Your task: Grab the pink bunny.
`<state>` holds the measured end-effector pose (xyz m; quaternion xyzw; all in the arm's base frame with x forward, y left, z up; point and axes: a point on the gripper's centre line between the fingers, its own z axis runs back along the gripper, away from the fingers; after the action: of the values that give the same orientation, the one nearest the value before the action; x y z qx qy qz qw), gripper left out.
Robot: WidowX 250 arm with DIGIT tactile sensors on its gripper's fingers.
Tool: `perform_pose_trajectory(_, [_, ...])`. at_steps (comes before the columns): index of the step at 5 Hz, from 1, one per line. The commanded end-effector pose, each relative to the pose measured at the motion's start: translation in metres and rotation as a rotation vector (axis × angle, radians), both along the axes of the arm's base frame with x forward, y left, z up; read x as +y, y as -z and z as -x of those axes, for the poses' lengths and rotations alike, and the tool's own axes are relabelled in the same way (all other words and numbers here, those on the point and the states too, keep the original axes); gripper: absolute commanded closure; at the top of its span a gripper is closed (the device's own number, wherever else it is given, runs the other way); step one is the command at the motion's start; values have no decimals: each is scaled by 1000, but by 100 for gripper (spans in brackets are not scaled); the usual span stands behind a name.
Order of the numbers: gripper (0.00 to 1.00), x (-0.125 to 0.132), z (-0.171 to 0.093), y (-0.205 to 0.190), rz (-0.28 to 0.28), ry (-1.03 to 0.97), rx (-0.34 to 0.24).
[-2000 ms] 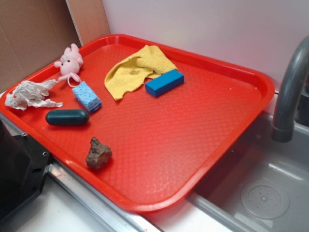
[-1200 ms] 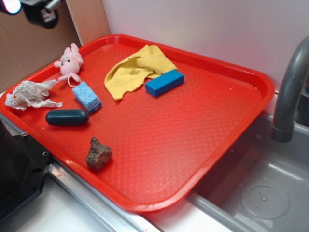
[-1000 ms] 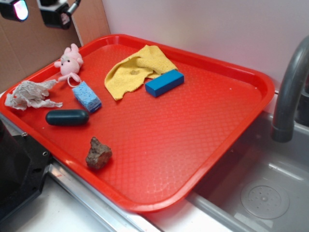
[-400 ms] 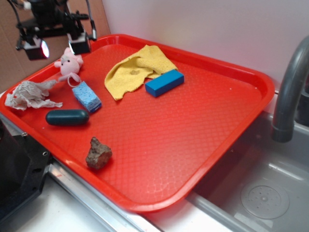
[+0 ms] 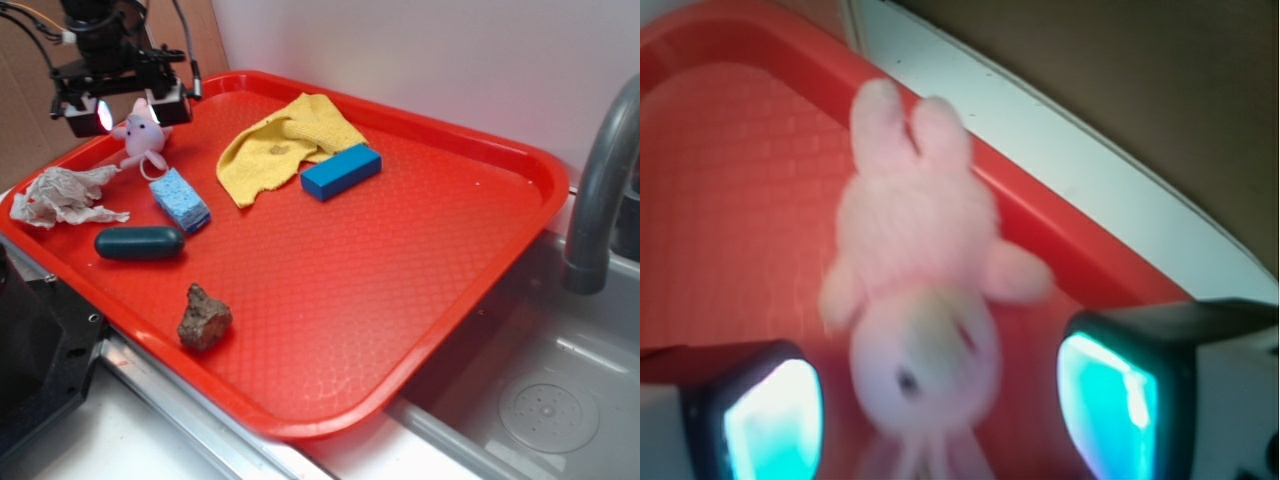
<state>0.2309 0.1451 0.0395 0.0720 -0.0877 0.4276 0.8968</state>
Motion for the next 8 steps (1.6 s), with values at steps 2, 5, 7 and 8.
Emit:
perform_pose_trajectory(2, [100, 9, 7, 2, -10, 56, 48])
perform_pose_trajectory(5, [100, -81, 3, -145, -9, 549, 18])
perform_pose_trajectory(7, [100, -139, 44, -185, -50, 869, 12])
perform_pose_trajectory(8, [100, -168, 62, -194, -1, 1014, -2])
